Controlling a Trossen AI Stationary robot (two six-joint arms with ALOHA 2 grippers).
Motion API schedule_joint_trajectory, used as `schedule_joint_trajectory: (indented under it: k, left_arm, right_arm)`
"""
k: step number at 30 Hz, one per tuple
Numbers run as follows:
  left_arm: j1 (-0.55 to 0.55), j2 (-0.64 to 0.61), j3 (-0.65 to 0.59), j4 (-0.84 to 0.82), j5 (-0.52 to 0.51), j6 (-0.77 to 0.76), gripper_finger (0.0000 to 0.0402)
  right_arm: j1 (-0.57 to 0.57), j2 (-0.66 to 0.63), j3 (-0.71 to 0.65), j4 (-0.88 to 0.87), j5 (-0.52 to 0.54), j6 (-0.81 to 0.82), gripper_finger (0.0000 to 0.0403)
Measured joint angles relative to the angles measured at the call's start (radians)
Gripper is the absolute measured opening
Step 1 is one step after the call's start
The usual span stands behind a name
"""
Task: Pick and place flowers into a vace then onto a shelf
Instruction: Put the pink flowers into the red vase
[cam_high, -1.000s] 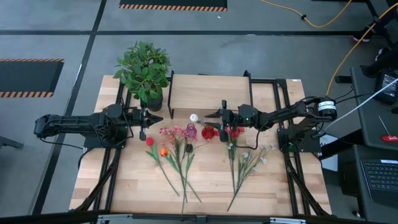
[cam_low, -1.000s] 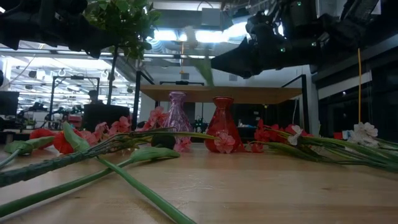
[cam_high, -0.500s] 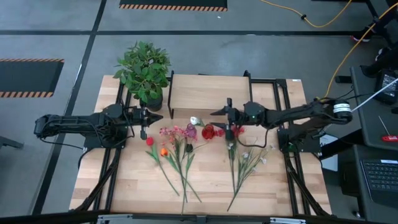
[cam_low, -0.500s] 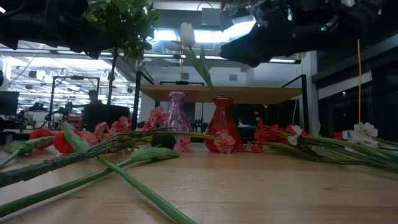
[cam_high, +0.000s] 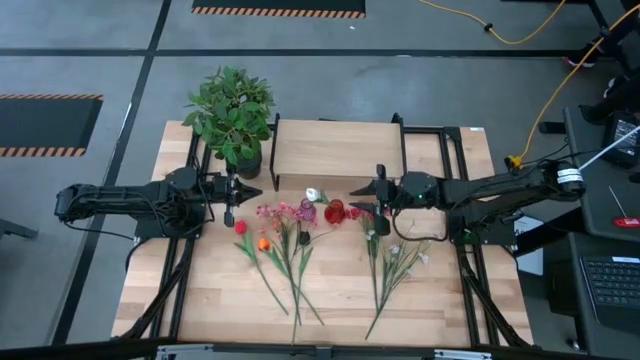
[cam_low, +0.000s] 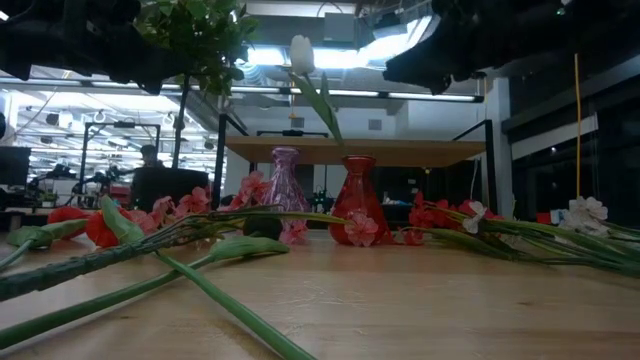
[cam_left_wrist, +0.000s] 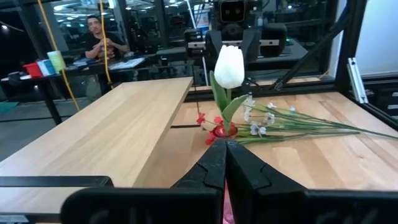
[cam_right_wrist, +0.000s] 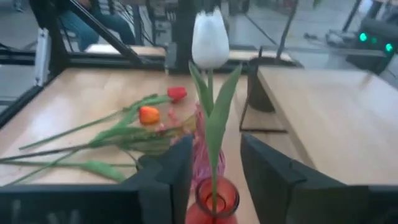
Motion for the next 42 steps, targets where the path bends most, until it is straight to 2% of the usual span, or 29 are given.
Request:
schedule_joint_trajectory:
  k: [13, 19, 23, 29, 36, 42]
  left_arm:
    - [0.000, 0.000, 0.000, 0.000, -0.001, -0.001, 0.0002]
    - [0.000, 0.000, 0.000, -0.015, -0.001, -0.001, 0.0002]
    - [0.000, 0.001, 0.000, -0.070, -0.001, -0.002, 0.0002]
    - [0.000, 0.027, 0.009, -0.104, -0.001, -0.078, 0.0002]
    - [-0.031, 0.119, 0.151, -0.395, -0.081, -0.229, 0.0002]
    - [-0.156, 0.265, 0.261, -0.471, -0.126, -0.302, 0.0002]
  right_arm:
    - [0.096, 0.002, 0.000, -0.015, 0.018, 0.036, 0.0006]
    - [0.099, 0.002, 0.000, -0.014, 0.018, 0.059, 0.0016]
    - [0.102, 0.006, 0.000, -0.011, 0.019, 0.054, 0.0006]
    - [0.103, 0.014, -0.001, -0.013, 0.018, 0.052, 0.0010]
    - [0.103, 0.014, -0.001, -0.012, 0.018, 0.006, 0.0003]
    - [0.103, 0.014, -0.001, -0.013, 0.018, -0.043, 0.0010]
